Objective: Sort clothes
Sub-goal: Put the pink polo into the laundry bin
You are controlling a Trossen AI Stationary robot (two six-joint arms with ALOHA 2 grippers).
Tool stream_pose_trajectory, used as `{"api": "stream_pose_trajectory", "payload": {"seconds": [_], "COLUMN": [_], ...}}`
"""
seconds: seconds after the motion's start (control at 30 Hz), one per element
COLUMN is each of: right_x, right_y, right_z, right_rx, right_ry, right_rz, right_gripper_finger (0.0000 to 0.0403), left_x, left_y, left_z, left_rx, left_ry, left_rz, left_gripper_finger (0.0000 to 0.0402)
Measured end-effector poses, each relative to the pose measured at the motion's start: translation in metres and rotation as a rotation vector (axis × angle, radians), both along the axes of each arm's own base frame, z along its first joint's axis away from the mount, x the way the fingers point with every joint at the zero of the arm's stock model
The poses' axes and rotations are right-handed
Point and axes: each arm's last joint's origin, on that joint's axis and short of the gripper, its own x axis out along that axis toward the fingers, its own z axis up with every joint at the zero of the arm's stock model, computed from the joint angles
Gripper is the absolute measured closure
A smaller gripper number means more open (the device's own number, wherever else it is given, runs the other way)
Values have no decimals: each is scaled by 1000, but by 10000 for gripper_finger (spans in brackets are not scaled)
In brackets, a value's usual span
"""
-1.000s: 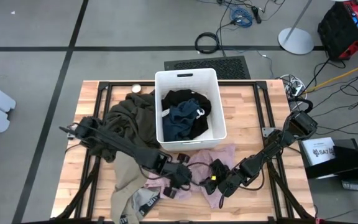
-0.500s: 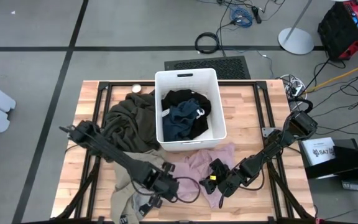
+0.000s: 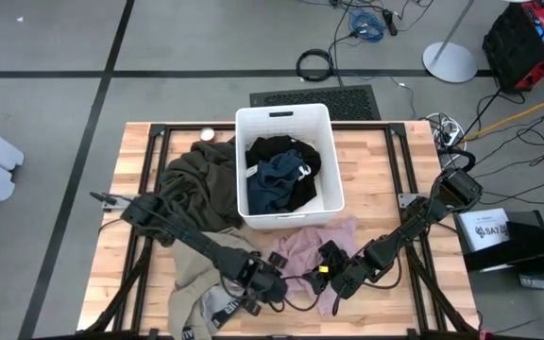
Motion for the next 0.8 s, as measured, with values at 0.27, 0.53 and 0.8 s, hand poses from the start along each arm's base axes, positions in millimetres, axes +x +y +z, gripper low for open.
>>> {"api": "stream_pose_trajectory", "payload": {"seconds": [0.27, 0.53, 0.8], "right_x": [0, 0, 0], "right_y": [0, 0, 0], "right_z": [0, 0, 0], "right_rx": [46, 32, 24], "right_ry": [1, 3, 2], "right_rz": [-44, -31, -22], "right_gripper_finger": [179, 179, 179], "left_x": [24, 11, -18], "left_y": [23, 33, 14], "left_z": [14, 40, 58], "left_rx": [-55, -11, -59], "left_ry": [-121, -24, 132], "left_rz": [61, 73, 7], "left_gripper_finger": [253, 253, 253]}}
